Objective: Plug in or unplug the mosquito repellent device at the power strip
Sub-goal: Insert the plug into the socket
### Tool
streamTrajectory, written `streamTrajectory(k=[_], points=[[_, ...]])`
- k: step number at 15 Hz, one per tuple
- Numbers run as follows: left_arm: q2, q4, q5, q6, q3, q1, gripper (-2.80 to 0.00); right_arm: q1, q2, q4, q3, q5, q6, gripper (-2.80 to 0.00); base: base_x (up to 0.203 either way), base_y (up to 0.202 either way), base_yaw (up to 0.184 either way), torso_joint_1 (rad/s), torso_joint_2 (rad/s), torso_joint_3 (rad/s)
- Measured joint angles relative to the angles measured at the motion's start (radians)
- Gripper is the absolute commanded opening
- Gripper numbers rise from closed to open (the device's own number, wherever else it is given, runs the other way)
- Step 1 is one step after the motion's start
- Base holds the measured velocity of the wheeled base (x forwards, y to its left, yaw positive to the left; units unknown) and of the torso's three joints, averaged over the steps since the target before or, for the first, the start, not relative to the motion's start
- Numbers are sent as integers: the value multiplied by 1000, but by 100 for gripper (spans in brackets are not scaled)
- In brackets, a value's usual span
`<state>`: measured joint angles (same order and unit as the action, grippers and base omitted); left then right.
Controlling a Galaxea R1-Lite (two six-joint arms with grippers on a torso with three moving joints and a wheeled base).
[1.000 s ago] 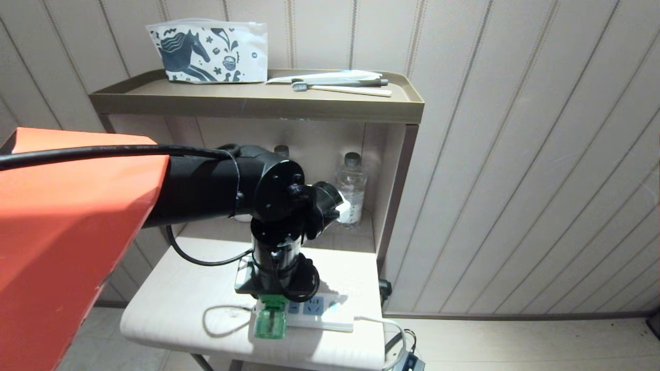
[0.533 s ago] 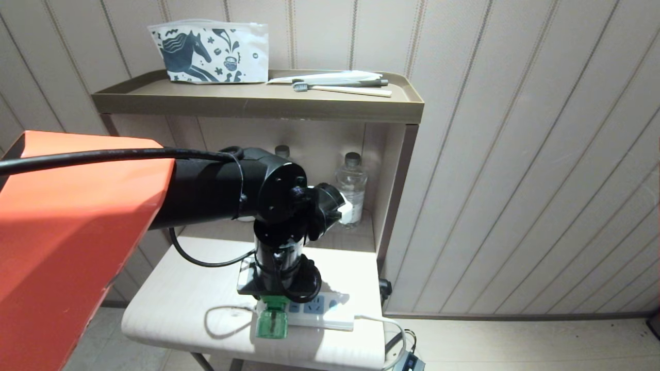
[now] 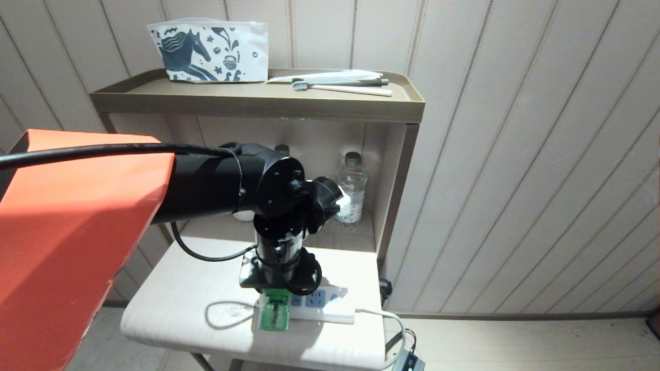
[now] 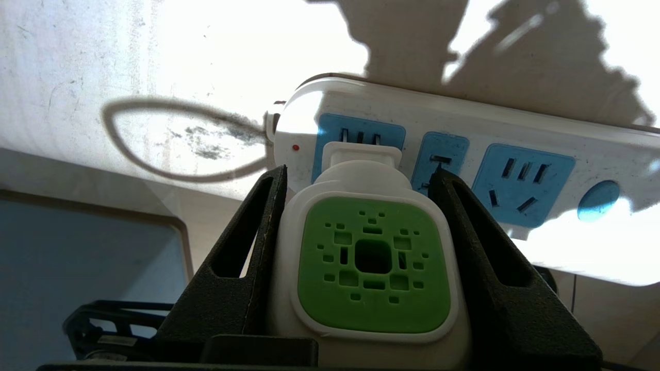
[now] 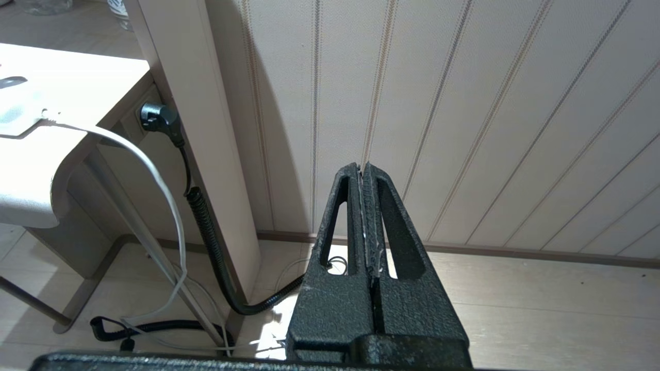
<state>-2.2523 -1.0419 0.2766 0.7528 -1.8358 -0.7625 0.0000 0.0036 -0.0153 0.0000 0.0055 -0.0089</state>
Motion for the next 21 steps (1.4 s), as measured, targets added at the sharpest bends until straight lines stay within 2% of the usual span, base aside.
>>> streamTrajectory(k=[4, 9, 12, 21], points=[[-4, 1, -9, -23, -23, 22, -280, 0, 0, 0, 0, 0, 0, -280, 0, 0, 0, 0, 0, 0], [6, -17, -64, -75, -24, 41, -280, 0, 0, 0, 0, 0, 0, -280, 0, 0, 0, 0, 0, 0], [0, -30, -67, -111, -30, 43, -280, 0, 0, 0, 0, 0, 0, -280, 0, 0, 0, 0, 0, 0], [-63, -56, -63, -148, -90, 43, -280, 0, 0, 0, 0, 0, 0, -280, 0, 0, 0, 0, 0, 0]])
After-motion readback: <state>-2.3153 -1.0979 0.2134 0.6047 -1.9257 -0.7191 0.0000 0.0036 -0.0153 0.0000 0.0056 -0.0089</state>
